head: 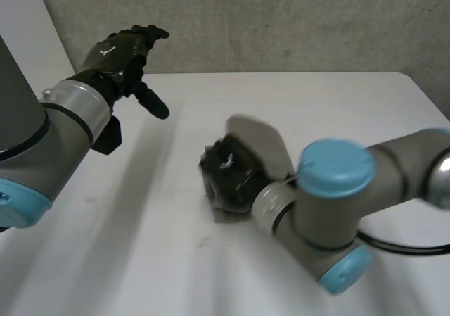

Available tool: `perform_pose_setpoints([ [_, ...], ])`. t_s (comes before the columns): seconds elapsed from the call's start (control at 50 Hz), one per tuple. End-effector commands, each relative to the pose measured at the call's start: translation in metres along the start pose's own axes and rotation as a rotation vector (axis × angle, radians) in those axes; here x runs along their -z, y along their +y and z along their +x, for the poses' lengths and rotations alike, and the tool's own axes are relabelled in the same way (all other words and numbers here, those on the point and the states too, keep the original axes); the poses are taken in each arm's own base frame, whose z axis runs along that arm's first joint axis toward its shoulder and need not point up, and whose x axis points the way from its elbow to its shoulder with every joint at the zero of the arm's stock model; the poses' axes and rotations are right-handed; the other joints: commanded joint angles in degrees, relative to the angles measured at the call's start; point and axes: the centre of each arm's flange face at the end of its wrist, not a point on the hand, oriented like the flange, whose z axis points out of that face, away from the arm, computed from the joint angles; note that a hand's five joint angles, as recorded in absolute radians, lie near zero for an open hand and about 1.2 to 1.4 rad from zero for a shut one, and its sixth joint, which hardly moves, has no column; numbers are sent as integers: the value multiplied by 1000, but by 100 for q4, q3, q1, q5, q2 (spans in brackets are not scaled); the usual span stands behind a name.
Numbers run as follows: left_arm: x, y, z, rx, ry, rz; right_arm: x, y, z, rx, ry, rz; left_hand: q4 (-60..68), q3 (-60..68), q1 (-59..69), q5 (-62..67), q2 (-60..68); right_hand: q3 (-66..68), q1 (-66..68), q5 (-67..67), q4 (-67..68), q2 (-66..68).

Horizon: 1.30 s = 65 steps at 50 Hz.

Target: Fold the towel.

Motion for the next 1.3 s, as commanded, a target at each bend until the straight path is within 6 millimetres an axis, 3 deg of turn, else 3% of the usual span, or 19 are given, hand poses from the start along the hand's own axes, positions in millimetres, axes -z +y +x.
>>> perform_pose_setpoints([
  [0.02, -5, 12, -8, -2, -17, -32, 5, 16, -46, 16, -133, -60, 30, 46, -26, -170, 57, 1203, 2542, 1368, 1157, 1277],
  [0.06, -7, 16, -8, -3, -15, -41, 6, 15, -42, 16, -120, -61, 26, 41, -30, -175, 52, 1203, 2542, 1368, 1157, 1277],
  [0.08, -7, 16, -8, -3, -15, -41, 9, 9, -35, 8, -103, -49, 26, 41, -30, -175, 52, 226, 1565, 391, 181, 300],
  [0.1, -11, 22, -8, -2, -14, -46, 14, -2, -27, 10, -77, -27, 26, 41, -30, -175, 52, -1982, -643, -1817, -2027, -1907],
  [0.12, -17, 27, -9, 1, -16, -47, 14, -2, -27, 10, -76, -27, 30, 46, -26, -170, 57, -2004, -665, -1839, -2050, -1930],
  [0.16, -21, 32, -9, 1, -11, -44, 25, -12, -5, -6, -18, -13, 30, 46, -25, -170, 57, -5797, -4458, -5632, -5843, -5723],
  [0.28, -38, 63, 3, 29, 32, -60, 37, 4, 37, -104, 91, -63, 47, 63, -9, -154, 74, -5797, -4458, -5632, -5843, -5723],
  [0.38, -46, 92, 16, 70, 75, -116, 49, 16, 75, -293, 200, -82, 98, 113, 42, -103, 124, -5797, -4458, -5632, -5843, -5723],
  [0.42, -49, 101, 22, 80, 97, -138, 53, 33, 105, -447, 281, -98, 131, 147, 75, -70, 158, -5797, -4458, -5632, -5843, -5723],
  [0.48, -50, 122, 34, 88, 148, -188, 54, 44, 118, -553, 276, -94, 148, 164, 92, -52, 175, -5797, -4458, -5632, -5843, -5723],
  [0.66, -53, 170, 40, 71, 160, -289, 30, 72, 104, -672, 122, -167, 215, 231, 160, 15, 242, -5797, -4458, -5632, -5843, -5723],
  [0.8, -51, 183, 34, 30, 146, -331, 6, 95, 95, -714, 66, -243, 232, 248, 176, 32, 259, -5797, -4458, -5632, -5843, -5723],
  [0.96, -42, 201, 20, -74, 100, -394, -6, 92, 83, -693, 30, -232, 199, 214, 143, -2, 225, -5797, -4458, -5632, -5843, -5723],
  [1.06, -39, 196, 15, -88, 69, -402, -6, 80, 82, -680, 19, -213, 165, 181, 109, -36, 192, -5797, -4458, -5632, -5843, -5723],
  [1.12, -37, 176, 19, -87, 76, -376, -2, 60, 96, -654, 45, -164, 148, 164, 92, -52, 175, -5797, -4458, -5632, -5843, -5723],
  [1.18, -34, 144, 24, -86, 84, -330, 9, 36, 115, -619, 99, -111, 148, 164, 92, -52, 175, -5797, -4458, -5632, -5843, -5723],
  [1.26, -23, 78, 30, -75, 86, -246, 23, 16, 140, -596, 209, -77, 132, 147, 76, -69, 158, -5797, -4458, -5632, -5843, -5723],
  [1.28, -23, 78, 30, -75, 86, -245, 32, 6, 153, -581, 286, -70, 131, 147, 76, -69, 158, -5797, -4458, -5632, -5843, -5723],
  [1.3, -17, 58, 29, -73, 77, -220, 42, -3, 167, -564, 374, -62, 131, 147, 76, -69, 158, -5797, -4458, -5632, -5843, -5723],
])
